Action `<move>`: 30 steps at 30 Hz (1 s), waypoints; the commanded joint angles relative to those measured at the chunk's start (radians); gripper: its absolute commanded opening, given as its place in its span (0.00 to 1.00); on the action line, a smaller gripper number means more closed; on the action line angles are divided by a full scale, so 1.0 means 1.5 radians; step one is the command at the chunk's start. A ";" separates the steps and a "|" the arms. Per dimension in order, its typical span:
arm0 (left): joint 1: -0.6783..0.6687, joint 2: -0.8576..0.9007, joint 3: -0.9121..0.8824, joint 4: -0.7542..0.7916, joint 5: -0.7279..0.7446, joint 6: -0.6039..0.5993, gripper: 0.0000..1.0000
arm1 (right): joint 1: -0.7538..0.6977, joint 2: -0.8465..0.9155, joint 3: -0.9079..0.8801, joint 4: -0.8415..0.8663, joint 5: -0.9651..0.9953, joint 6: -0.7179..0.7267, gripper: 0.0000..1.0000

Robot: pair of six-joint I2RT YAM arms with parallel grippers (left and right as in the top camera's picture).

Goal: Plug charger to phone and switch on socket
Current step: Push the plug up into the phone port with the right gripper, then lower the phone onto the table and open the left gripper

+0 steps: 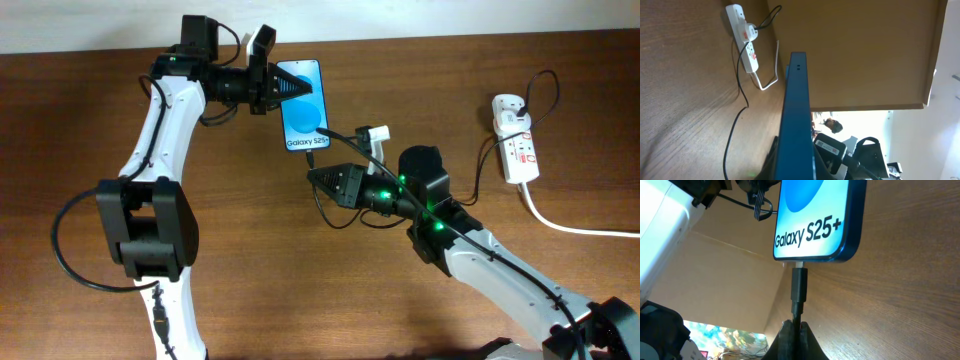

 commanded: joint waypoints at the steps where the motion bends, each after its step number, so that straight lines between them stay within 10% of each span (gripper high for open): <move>1: -0.003 -0.003 0.007 -0.003 0.035 0.011 0.00 | -0.015 0.004 0.003 0.005 0.021 -0.006 0.04; 19: -0.043 -0.003 0.007 -0.028 0.035 -0.004 0.00 | -0.038 0.004 0.003 0.007 0.019 -0.049 0.04; 26: 0.004 -0.003 0.007 -0.028 0.009 -0.012 0.00 | -0.038 0.004 0.003 -0.028 -0.020 -0.049 0.25; 30: 0.016 -0.003 0.007 -0.030 -0.146 -0.012 0.00 | -0.039 0.004 0.003 -0.028 -0.019 -0.066 0.75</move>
